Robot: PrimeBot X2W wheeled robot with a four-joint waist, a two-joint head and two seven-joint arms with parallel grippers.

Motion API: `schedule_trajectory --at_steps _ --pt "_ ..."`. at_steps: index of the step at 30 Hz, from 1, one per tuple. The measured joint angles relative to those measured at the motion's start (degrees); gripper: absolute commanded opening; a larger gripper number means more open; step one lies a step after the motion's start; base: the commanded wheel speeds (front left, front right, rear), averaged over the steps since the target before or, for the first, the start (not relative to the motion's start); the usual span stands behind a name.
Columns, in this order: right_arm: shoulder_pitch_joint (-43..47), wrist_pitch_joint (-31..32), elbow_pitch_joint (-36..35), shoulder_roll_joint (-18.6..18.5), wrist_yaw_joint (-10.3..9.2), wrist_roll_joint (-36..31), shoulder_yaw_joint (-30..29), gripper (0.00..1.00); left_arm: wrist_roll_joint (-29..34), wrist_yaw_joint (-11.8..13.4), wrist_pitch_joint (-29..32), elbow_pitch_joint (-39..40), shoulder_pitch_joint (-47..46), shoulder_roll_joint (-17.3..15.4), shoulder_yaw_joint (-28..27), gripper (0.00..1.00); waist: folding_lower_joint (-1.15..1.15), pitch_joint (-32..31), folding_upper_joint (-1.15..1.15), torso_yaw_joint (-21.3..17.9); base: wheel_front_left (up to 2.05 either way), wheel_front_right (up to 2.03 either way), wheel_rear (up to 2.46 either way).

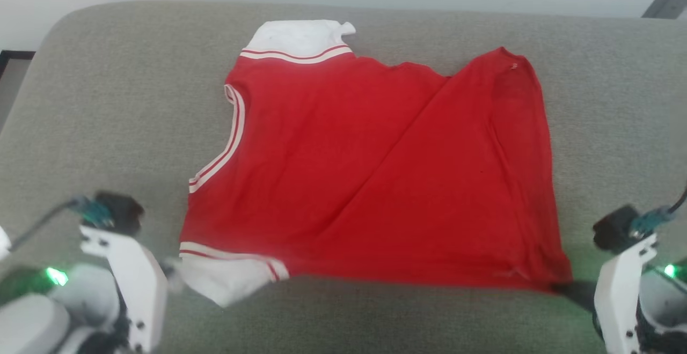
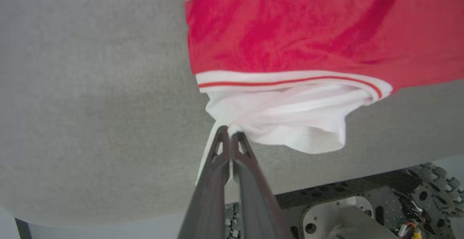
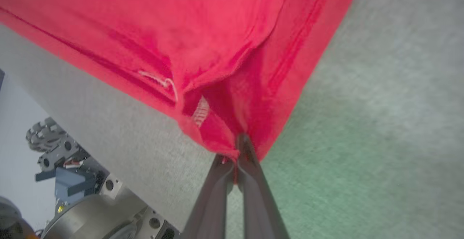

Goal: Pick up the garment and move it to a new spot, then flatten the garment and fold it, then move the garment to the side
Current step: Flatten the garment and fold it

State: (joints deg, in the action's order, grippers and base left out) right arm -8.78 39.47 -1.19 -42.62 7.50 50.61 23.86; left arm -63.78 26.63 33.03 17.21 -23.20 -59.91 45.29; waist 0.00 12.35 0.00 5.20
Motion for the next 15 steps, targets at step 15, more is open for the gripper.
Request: schedule_trajectory --at_steps 15 --pt "-11.9 1.0 1.5 11.5 0.00 -13.2 -9.3 0.00 10.5 -11.3 -1.3 -11.8 -19.4 4.1 -1.5 0.00 0.00 2.4 0.00 -2.9 0.00 0.00 0.00"
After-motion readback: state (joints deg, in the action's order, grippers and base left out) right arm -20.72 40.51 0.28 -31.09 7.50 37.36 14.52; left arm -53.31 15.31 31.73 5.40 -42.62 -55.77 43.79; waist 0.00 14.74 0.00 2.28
